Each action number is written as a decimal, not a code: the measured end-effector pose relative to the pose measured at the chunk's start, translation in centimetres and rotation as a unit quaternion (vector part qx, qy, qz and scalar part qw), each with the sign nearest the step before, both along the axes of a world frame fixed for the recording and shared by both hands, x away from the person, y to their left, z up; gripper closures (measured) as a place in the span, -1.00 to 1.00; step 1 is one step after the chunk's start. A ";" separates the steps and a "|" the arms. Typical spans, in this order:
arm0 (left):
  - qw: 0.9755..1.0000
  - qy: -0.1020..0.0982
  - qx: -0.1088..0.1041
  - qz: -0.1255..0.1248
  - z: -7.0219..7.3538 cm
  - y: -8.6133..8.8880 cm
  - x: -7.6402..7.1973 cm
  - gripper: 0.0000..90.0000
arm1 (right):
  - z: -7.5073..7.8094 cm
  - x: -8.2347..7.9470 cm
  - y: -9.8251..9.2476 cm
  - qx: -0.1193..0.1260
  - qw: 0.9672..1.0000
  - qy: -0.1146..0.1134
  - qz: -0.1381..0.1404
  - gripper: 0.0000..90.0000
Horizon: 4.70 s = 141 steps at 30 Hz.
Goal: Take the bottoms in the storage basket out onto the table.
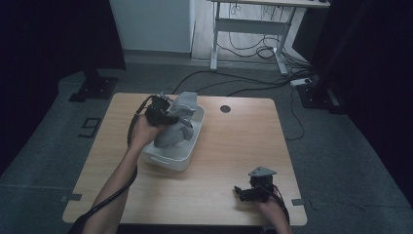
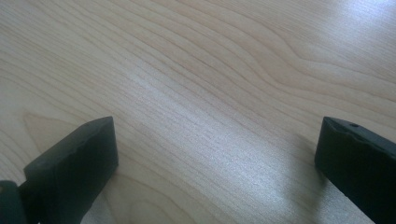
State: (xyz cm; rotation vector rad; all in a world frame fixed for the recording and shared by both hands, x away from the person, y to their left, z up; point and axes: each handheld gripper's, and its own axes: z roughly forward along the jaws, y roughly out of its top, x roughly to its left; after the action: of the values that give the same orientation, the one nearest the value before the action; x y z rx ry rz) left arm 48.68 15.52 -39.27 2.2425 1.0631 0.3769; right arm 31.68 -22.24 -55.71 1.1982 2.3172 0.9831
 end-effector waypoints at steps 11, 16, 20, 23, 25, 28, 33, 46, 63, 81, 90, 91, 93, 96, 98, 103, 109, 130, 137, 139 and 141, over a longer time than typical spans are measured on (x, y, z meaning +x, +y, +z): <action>0.999 -0.030 -0.006 -0.009 2.7 0.2 -1.2 0.39 | 0.0 0.0 0.0 0.000 1.000 0.000 0.000 -1.00; 0.999 -0.040 -0.004 -0.017 3.7 -0.1 -1.7 0.39 | 0.0 0.0 0.0 0.000 1.000 0.000 0.000 -1.00; 0.999 -0.047 -0.006 -0.022 4.4 -0.3 -2.1 0.39 | 0.0 0.0 0.0 0.000 1.000 -0.001 0.000 -1.00; 0.998 -0.054 -0.009 -0.024 5.0 -0.5 -2.3 0.39 | 0.0 0.0 0.0 0.000 1.000 -0.001 0.000 -1.00; 0.998 -0.057 -0.010 -0.027 5.3 -0.6 -2.5 0.39 | 0.0 0.0 0.0 0.000 1.000 -0.001 0.000 -1.00; 0.998 -0.062 -0.014 -0.030 5.7 -0.9 -2.8 0.39 | 0.0 0.0 0.0 0.000 1.000 -0.001 -0.001 -1.00; 0.997 -0.068 -0.020 -0.036 6.4 -1.3 -3.2 0.39 | 0.0 0.0 0.0 0.001 1.000 0.000 -0.001 -1.00; 0.995 -0.082 -0.028 -0.055 7.9 -2.9 -4.1 0.39 | 0.0 0.0 0.0 0.000 1.000 0.000 -0.001 -1.00; 0.991 -0.093 -0.036 -0.087 9.0 -6.2 -4.9 0.39 | 0.0 0.0 0.0 0.000 1.000 0.000 0.000 -1.00; 0.987 -0.096 -0.039 -0.123 8.5 -11.0 -5.5 0.39 | 0.0 0.0 0.0 0.000 1.000 0.002 0.000 -1.00; 0.985 -0.091 -0.035 -0.141 6.9 -13.7 -5.4 0.39 | 0.0 0.0 0.0 0.000 1.000 0.000 0.000 -1.00; 0.985 -0.090 -0.035 -0.143 6.7 -14.0 -5.4 0.39 | 0.0 0.0 0.0 -0.001 1.000 0.000 0.001 -1.00; 0.985 -0.088 -0.035 -0.145 6.2 -14.5 -5.4 0.39 | 0.0 0.0 0.0 0.000 1.000 0.001 0.000 -1.00; 0.985 -0.087 -0.033 -0.147 5.3 -15.2 -5.4 0.39 | 0.0 0.0 0.0 0.000 1.000 0.001 0.001 -1.00; 0.985 -0.087 -0.029 -0.148 4.8 -15.6 -5.3 0.39 | 0.0 0.0 0.0 0.000 1.000 0.001 -0.001 -1.00; 0.986 -0.078 -0.031 -0.145 2.9 -16.4 -5.0 0.39 | 0.0 0.0 0.0 0.000 1.000 0.000 -0.001 -1.00; 0.987 -0.066 -0.029 -0.147 0.5 -17.2 -4.6 0.38 | 0.0 0.0 -0.1 0.001 1.000 0.000 0.002 -1.00; 0.989 -0.045 -0.013 -0.138 -6.2 -18.9 -4.4 0.36 | 0.0 0.0 -0.1 0.001 1.000 0.001 0.004 -1.00; 0.991 -0.028 -0.004 -0.133 -8.3 -19.2 -4.3 0.34 | 0.0 0.0 -0.1 0.001 1.000 0.001 0.004 -1.00; 0.991 -0.022 0.000 -0.133 -8.9 -19.4 -4.3 0.33 | 0.0 0.0 -0.1 0.000 1.000 0.001 0.004 -1.00; 0.991 -0.020 0.003 -0.132 -9.3 -19.5 -4.3 0.33 | 0.0 0.0 -0.1 0.000 1.000 0.001 0.004 -1.00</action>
State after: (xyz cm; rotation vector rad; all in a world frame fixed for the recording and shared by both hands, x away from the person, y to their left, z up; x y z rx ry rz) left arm 44.34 -3.97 -48.61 2.3336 0.7318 0.3089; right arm 31.67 -22.33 -55.69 1.1928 2.3255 0.9856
